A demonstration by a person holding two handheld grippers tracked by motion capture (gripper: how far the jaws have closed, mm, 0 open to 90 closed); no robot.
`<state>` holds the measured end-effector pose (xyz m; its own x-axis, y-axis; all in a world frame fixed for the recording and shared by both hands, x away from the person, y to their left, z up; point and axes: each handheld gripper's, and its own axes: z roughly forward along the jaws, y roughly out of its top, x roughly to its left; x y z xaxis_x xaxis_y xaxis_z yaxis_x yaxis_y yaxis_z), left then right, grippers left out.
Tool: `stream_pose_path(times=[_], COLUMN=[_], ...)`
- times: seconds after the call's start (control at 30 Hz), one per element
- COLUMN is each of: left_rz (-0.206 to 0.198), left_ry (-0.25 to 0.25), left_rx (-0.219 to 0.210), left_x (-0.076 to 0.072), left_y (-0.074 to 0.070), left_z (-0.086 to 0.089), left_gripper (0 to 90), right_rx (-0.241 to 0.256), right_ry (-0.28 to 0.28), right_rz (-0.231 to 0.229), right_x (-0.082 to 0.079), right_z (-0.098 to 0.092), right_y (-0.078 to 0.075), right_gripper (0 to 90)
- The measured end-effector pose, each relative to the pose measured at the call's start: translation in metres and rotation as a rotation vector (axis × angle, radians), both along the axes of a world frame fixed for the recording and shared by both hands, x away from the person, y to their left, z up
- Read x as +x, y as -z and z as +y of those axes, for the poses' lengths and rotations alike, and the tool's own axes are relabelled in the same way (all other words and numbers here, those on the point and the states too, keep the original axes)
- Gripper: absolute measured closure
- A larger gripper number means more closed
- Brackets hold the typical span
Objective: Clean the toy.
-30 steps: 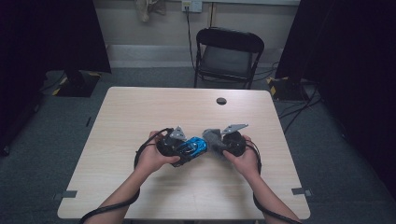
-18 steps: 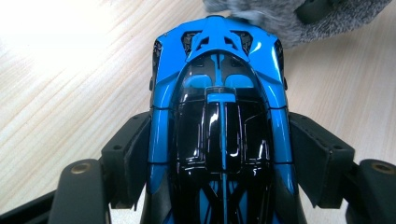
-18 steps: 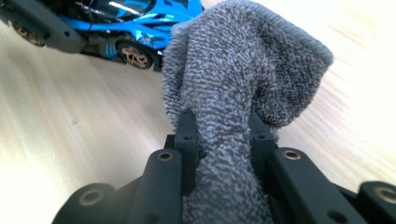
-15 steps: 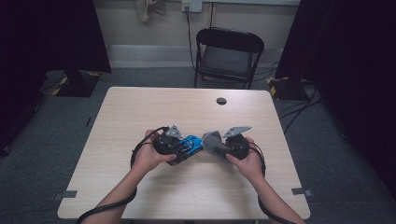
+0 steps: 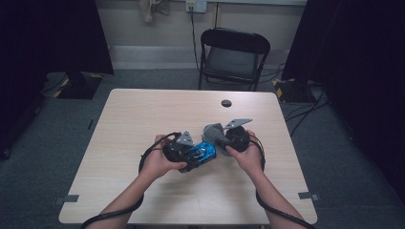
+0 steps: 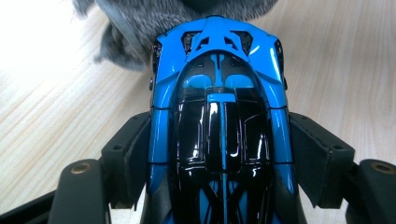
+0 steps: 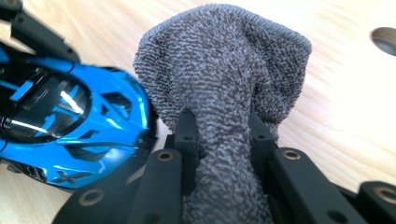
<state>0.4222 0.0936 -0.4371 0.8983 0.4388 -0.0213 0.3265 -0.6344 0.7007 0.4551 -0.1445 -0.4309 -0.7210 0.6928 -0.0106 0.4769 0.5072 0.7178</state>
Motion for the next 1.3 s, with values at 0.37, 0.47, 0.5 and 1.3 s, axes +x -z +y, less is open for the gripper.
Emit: stream_pose_path(times=[0.37,0.47,0.5,1.3], left_rz=[0.013,0.019,0.02,0.007], left_ry=[-0.052,-0.071,-0.08,-0.156], left_rx=[0.015,0.007,-0.001,0.005], left_x=[0.009,0.011,0.011,0.023], left_y=[0.007,0.009,0.01,0.009], left_z=[0.01,0.012,0.013,0.03], left_gripper=[28.3,28.3,28.3,28.3], right_rx=[0.021,0.025,0.023,0.031], right_ry=[-0.074,-0.092,-0.096,-0.152], right_rz=[0.018,0.022,0.024,0.034], right_x=[-0.009,-0.012,-0.013,-0.033], right_z=[0.001,0.002,0.003,0.004], right_y=[0.004,0.004,0.004,0.008], right_gripper=[72.7,72.7,72.6,72.5])
